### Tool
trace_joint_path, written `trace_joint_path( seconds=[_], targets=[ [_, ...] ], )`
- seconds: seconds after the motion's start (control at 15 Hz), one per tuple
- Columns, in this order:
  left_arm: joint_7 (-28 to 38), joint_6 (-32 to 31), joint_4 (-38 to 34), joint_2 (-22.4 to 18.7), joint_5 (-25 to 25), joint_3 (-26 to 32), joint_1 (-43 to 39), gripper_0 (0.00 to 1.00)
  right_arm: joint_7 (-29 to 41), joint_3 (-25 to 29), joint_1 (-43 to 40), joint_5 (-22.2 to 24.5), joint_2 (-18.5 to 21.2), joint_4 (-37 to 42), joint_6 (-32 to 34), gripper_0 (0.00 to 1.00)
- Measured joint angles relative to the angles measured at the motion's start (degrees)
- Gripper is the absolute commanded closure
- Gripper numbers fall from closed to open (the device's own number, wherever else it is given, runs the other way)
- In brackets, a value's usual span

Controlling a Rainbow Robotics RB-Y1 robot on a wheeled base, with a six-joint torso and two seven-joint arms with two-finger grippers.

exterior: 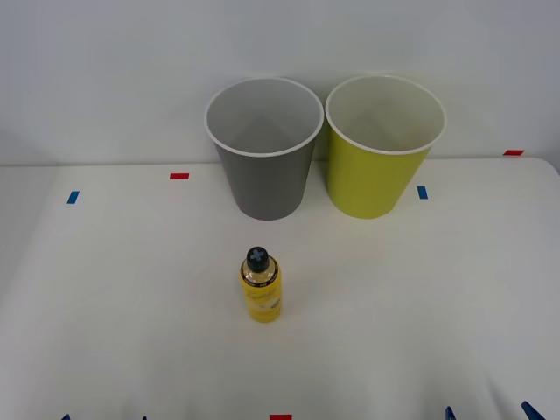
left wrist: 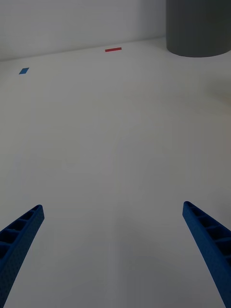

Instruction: Put cans in the gray bin and PET bottles in the light green bin.

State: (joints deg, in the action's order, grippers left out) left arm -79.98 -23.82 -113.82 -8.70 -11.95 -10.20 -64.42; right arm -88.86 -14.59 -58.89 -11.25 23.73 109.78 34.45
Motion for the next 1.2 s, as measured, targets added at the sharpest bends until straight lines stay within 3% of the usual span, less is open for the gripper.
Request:
trace_joint_path(
  seconds=[0.33,0.8,1.2],
  targets=[
    [-0.3,-4.0,0.4,-2.4,3.5,-1.6,1.5,0.0,0.0,0.0,0.0,0.0,0.0,0.0,0.0,0.01],
    [-1.4,-7.0,0.0,-20.2,3.7,-8.1,11.0,0.0,0.0,0.0,0.0,0.0,0.0,0.0,0.0,0.01],
    [-1.6,-5.6,0.1,-26.6,6.0,-12.6,18.7,0.0,0.0,0.0,0.0,0.0,0.0,0.0,0.0,0.01]
  ],
)
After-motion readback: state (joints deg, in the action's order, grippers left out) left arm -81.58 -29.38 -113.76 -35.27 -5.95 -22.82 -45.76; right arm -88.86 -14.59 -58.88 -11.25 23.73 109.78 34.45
